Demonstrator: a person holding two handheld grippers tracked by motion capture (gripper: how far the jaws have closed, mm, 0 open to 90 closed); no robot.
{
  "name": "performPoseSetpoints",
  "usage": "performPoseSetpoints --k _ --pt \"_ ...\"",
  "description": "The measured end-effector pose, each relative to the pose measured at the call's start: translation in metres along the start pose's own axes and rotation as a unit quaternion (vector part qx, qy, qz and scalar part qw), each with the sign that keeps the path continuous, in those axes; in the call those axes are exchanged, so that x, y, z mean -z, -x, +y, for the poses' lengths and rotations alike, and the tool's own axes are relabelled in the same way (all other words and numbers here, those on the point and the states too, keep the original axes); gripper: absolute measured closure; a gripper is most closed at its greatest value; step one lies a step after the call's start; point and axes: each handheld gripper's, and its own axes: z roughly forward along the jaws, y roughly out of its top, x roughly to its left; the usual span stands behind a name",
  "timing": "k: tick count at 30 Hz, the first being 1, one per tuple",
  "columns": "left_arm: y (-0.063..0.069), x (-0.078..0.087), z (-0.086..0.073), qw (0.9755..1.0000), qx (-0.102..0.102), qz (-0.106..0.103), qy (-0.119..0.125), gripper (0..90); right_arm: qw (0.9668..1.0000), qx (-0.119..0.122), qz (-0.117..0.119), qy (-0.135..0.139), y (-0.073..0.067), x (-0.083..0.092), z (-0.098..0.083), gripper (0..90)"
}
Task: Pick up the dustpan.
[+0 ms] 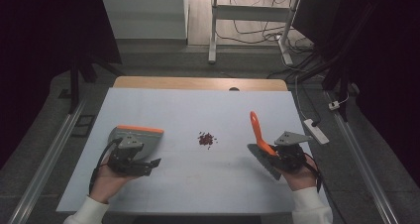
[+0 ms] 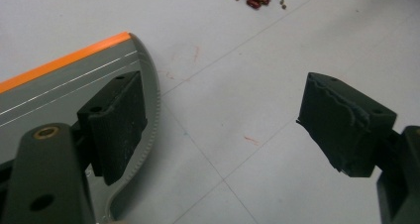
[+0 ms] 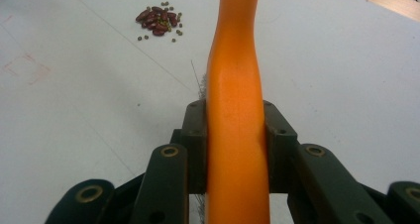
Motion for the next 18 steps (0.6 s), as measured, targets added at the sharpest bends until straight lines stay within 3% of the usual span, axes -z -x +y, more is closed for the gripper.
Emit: performPoseSetpoints --k 2,4,7,13,16,18 --pt "-0.001 0.000 0.006 0.9997 0.011 0.016 -0.017 18.9 1.0000 0.002 0.001 -0.001 0.000 0.000 0.000 69.8" --pt "-0.002 0.000 0.007 0.9995 0.016 0.016 -0.021 18.8 1.0000 -0.002 0.002 0.003 0.002 0.000 -0.001 69.8" --pt "-0.006 0.003 0.011 0.9987 0.025 0.036 -0.027 18.8 1.0000 -0.007 0.002 0.006 0.005 0.000 -0.001 69.8" --pt "-0.012 0.001 0.007 0.9979 0.026 0.043 -0.041 18.8 1.0000 -0.004 0.000 0.002 0.003 -0.001 -0.001 69.8" --pt "-0.015 0.002 0.008 0.9969 0.021 0.056 -0.050 18.8 1.0000 -0.001 -0.003 0.005 0.003 0.001 0.001 69.8" --pt "-0.021 0.005 0.006 0.9967 0.029 0.060 -0.048 18.9 1.0000 -0.002 -0.005 0.008 0.002 0.003 0.002 69.9"
